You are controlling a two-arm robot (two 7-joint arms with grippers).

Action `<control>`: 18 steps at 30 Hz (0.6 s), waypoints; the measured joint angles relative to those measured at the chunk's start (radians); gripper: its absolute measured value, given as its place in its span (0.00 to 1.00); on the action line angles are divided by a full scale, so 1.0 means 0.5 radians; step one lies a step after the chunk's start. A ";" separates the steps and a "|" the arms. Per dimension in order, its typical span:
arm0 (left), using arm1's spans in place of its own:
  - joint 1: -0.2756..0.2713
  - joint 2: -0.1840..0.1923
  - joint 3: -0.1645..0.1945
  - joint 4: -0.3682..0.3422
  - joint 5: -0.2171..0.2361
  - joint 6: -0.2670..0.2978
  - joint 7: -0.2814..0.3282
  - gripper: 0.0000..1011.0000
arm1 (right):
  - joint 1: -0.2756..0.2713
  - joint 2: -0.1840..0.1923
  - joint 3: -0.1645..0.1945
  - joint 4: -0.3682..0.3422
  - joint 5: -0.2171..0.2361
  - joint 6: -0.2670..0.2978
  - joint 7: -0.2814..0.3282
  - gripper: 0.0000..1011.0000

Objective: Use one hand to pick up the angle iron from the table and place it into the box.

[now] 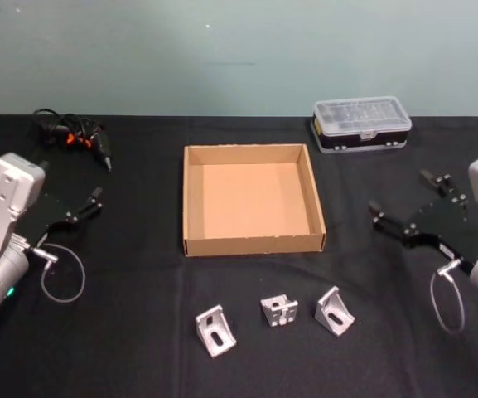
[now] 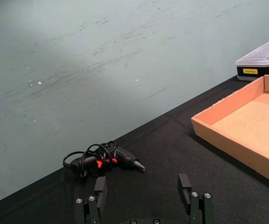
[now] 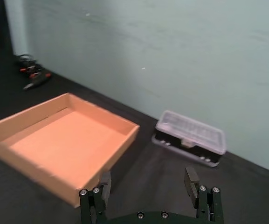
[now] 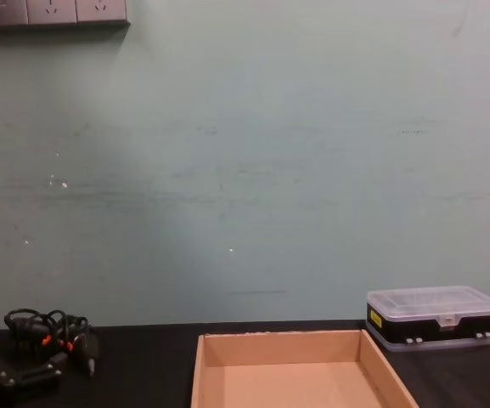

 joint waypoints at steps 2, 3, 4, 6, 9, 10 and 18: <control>0.000 0.000 0.000 0.000 0.000 0.000 0.000 0.99 | -0.042 0.035 0.012 -0.085 0.022 0.079 0.034 0.99; 0.000 0.000 0.000 0.000 0.000 0.000 0.000 0.99 | -0.056 0.047 0.016 -0.111 0.030 0.106 0.047 0.99; 0.000 0.000 0.000 0.000 0.000 0.000 0.000 0.99 | -0.070 0.059 0.019 -0.141 0.040 0.135 0.062 0.99; 0.000 0.000 0.000 0.000 0.000 0.000 0.000 0.99 | -0.102 0.091 0.028 -0.209 0.072 0.218 0.111 0.99; 0.000 0.000 0.000 0.000 0.000 0.000 0.000 0.99 | -0.147 0.142 0.038 -0.289 0.117 0.321 0.196 0.99; 0.000 0.000 0.000 0.000 0.000 0.000 0.000 0.99 | -0.157 0.154 0.040 -0.306 0.127 0.343 0.219 0.99; 0.000 0.000 0.000 0.000 0.000 0.000 0.000 0.99 | -0.251 0.268 0.044 -0.437 0.170 0.502 0.421 0.99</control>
